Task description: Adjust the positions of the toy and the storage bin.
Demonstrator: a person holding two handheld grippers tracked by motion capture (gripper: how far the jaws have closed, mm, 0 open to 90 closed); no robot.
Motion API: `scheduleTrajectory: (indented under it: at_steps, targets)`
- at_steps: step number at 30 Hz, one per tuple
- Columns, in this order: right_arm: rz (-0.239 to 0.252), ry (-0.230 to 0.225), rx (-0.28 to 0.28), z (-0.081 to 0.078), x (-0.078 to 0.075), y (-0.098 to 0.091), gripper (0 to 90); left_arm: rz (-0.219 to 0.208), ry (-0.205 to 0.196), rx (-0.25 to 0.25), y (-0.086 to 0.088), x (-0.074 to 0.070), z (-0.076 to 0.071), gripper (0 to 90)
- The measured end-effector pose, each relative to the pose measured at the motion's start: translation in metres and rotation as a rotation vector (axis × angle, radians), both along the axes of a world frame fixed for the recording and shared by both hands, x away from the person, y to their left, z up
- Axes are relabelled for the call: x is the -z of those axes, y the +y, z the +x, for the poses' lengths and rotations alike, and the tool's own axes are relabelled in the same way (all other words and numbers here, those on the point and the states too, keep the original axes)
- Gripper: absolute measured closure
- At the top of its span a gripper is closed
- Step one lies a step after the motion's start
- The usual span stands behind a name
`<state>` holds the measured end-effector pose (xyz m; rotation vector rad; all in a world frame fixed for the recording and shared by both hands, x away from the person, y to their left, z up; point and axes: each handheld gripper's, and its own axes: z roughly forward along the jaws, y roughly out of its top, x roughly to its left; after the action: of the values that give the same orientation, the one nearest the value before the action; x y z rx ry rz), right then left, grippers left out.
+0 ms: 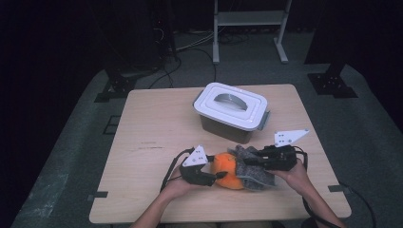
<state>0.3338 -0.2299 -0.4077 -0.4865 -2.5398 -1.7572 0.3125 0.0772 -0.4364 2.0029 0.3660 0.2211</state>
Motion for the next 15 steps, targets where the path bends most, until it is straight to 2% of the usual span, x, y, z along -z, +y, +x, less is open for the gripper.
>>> scheduleTrajectory:
  at_steps: [4,9,10,12,15]
  targets:
    - [0.003,-0.007,-0.012,0.001,-0.002,0.010,75.1,0.005,-0.004,-0.019,0.008,0.000,0.000,38.5]
    - [-0.018,0.016,0.014,0.003,0.008,0.001,75.2,0.004,-0.007,-0.044,0.020,-0.003,0.000,38.8]
    - [-0.031,0.022,0.021,0.003,0.010,-0.001,75.2,0.003,-0.005,-0.048,0.021,-0.003,0.000,38.8]
    - [-0.021,0.025,0.020,0.004,0.009,0.000,75.2,0.006,-0.008,-0.043,0.020,-0.003,-0.001,38.9]
    - [-0.005,0.000,0.000,0.003,0.001,0.009,75.1,0.009,-0.021,-0.035,0.014,-0.004,-0.002,39.0]
